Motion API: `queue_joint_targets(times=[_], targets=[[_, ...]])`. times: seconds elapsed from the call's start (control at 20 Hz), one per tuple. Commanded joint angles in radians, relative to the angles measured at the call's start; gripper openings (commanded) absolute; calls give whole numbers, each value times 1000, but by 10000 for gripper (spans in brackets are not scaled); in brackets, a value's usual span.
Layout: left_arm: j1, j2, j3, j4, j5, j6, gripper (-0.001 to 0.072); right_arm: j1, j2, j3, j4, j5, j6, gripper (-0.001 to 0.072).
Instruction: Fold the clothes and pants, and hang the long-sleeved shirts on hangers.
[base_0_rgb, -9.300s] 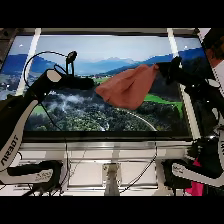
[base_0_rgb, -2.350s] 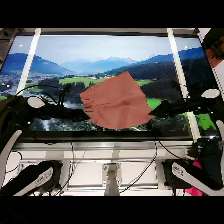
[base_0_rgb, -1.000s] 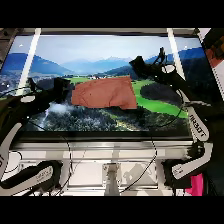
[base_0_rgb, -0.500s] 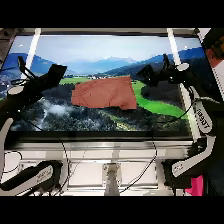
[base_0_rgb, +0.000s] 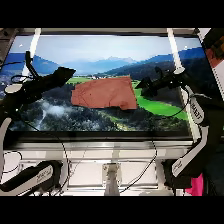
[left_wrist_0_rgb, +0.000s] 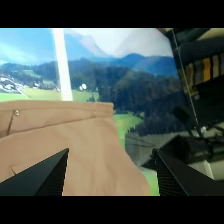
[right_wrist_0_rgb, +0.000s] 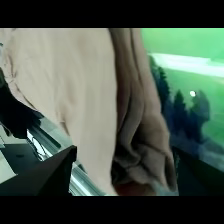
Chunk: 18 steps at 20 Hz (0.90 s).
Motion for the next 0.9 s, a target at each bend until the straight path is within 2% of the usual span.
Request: queue_joint_targets(times=[0.0,0.5,0.55,0.7,0.75,0.85], targets=[[0,1,1,1,-17,3,600,23,-64,61,-27,34,17,687],[0,1,1,1,-18,3,600,154,-101,97,-49,69,16,673],[0,1,1,1,-18,3,599,157,-101,98,-49,69,16,560],[0,1,1,1,-18,3,599,147,-99,108,-48,85,16,45],[0,1,1,1,-18,3,599,135,-98,125,-48,113,20,8],[0,1,1,1,-18,3,599,101,-93,178,-61,182,47,6]])
